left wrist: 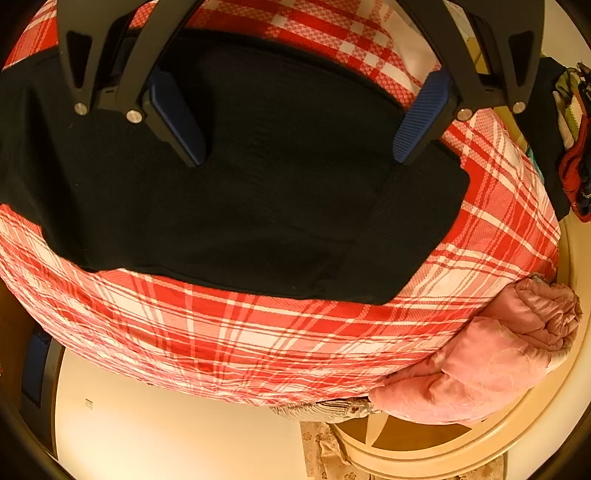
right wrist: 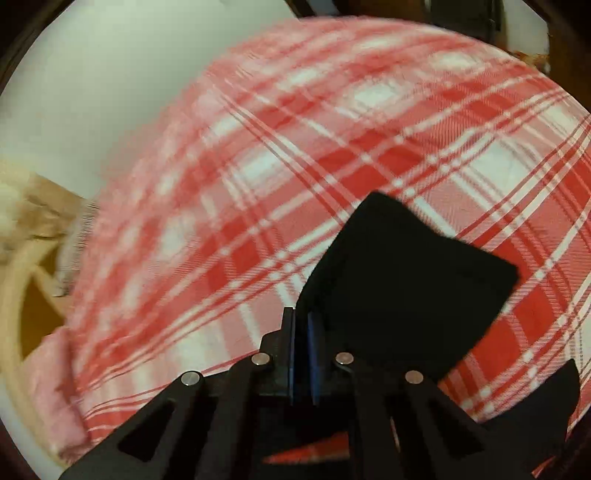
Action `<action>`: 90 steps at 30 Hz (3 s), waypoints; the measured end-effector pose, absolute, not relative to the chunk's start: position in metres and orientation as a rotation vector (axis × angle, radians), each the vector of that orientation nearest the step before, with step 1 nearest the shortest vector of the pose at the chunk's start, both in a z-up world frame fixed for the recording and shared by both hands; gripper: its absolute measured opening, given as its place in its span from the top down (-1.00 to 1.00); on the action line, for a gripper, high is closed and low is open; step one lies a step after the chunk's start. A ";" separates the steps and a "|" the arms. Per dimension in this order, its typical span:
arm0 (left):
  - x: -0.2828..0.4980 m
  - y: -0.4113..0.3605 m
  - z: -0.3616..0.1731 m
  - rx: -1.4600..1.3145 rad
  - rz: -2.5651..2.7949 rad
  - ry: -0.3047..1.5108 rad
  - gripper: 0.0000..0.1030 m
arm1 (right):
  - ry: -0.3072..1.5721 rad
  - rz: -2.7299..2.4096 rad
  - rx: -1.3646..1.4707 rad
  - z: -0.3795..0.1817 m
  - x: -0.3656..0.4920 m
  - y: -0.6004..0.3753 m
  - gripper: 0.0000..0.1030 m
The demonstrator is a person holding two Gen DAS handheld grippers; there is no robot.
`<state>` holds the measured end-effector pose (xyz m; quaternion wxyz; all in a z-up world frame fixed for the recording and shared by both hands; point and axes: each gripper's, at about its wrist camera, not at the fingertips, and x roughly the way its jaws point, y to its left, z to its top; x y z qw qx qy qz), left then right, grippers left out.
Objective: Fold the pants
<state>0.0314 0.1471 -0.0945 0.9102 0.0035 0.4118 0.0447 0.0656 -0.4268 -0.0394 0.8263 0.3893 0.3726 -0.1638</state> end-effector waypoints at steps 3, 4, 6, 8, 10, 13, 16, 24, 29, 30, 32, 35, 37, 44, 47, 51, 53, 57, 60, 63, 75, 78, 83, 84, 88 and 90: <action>0.031 0.147 -0.094 0.007 0.092 0.849 -1.00 | 0.671 -0.269 0.867 -0.020 0.030 -0.417 0.88; 0.031 0.147 -0.095 0.008 0.093 0.848 -1.00 | 0.632 -0.246 0.876 -0.015 0.016 -0.413 0.88; 0.031 0.146 -0.094 0.011 0.098 0.846 -1.00 | 0.569 -0.198 0.894 -0.008 -0.003 -0.406 0.88; 0.031 0.145 -0.094 0.018 0.105 0.843 -1.00 | 0.523 -0.175 0.918 -0.008 -0.029 -0.398 0.88; 0.030 0.144 -0.094 0.023 0.110 0.842 -1.00 | 0.509 -0.186 0.935 -0.015 -0.059 -0.387 0.88; 0.030 0.144 -0.094 0.026 0.112 0.844 -1.00 | 0.511 -0.209 0.940 -0.029 -0.090 -0.377 0.88; 0.030 0.144 -0.094 0.027 0.113 0.843 -1.00 | 0.537 -0.236 0.960 -0.046 -0.118 -0.370 0.88; 0.029 0.143 -0.093 0.025 0.117 0.843 -1.00 | 0.693 -0.343 0.977 -0.079 -0.163 -0.364 0.88; 0.029 0.143 -0.093 0.026 0.125 0.847 -1.00 | 0.698 -0.424 0.952 -0.064 -0.189 -0.379 0.87; 0.030 0.143 -0.093 0.027 0.127 0.849 -1.00 | 0.688 -0.454 0.907 -0.057 -0.192 -0.382 0.87; 0.031 0.143 -0.092 0.032 0.131 0.853 -1.00 | 0.670 -0.506 0.762 -0.040 -0.187 -0.386 0.70; 0.032 0.141 -0.092 0.038 0.138 0.857 -1.00 | 0.688 -0.526 0.660 -0.039 -0.164 -0.400 -0.50; 0.032 0.140 -0.092 0.045 0.145 0.859 -1.00 | 0.670 -0.481 0.654 -0.041 -0.146 -0.406 -0.49; 0.032 0.137 -0.091 0.066 0.168 0.861 -1.00 | 0.759 -0.402 0.473 -0.056 -0.082 -0.404 0.00; 0.032 0.135 -0.091 0.080 0.176 0.857 -1.00 | 0.810 -0.408 0.447 -0.073 -0.063 -0.408 0.05; 0.031 0.134 -0.091 0.083 0.178 0.854 -1.00 | 0.847 -0.394 0.423 -0.088 -0.052 -0.406 0.05; 0.031 0.134 -0.091 0.082 0.179 0.856 -1.00 | 0.871 -0.427 0.360 -0.090 -0.050 -0.399 0.45; 0.031 0.134 -0.091 0.091 0.178 0.852 -1.00 | 0.821 -0.424 0.375 -0.079 -0.068 -0.392 0.80; 0.031 0.133 -0.091 0.094 0.180 0.848 -1.00 | 0.749 -0.483 0.392 -0.067 -0.089 -0.393 0.80; 0.031 0.132 -0.090 0.096 0.182 0.847 -1.00 | 0.652 -0.555 0.454 -0.057 -0.114 -0.400 0.80; 0.030 0.132 -0.089 0.105 0.190 0.847 -1.00 | 0.765 -0.604 0.621 -0.081 -0.100 -0.447 0.33; 0.030 0.132 -0.089 0.106 0.191 0.848 -1.00 | 0.693 -0.648 0.643 -0.066 -0.125 -0.459 -0.20; 0.032 0.131 -0.089 0.106 0.191 0.849 -1.00 | 0.723 -0.530 0.675 -0.072 -0.131 -0.471 -0.27; 0.032 0.131 -0.089 0.107 0.191 0.849 -1.00 | 0.758 -0.517 0.658 -0.077 -0.124 -0.469 -0.24; 0.032 0.129 -0.088 0.121 0.197 0.844 -1.00 | 0.838 -0.474 0.647 -0.096 -0.102 -0.463 -0.22; 0.032 0.128 -0.088 0.124 0.198 0.846 -1.00 | 0.872 -0.487 0.577 -0.100 -0.092 -0.456 -0.20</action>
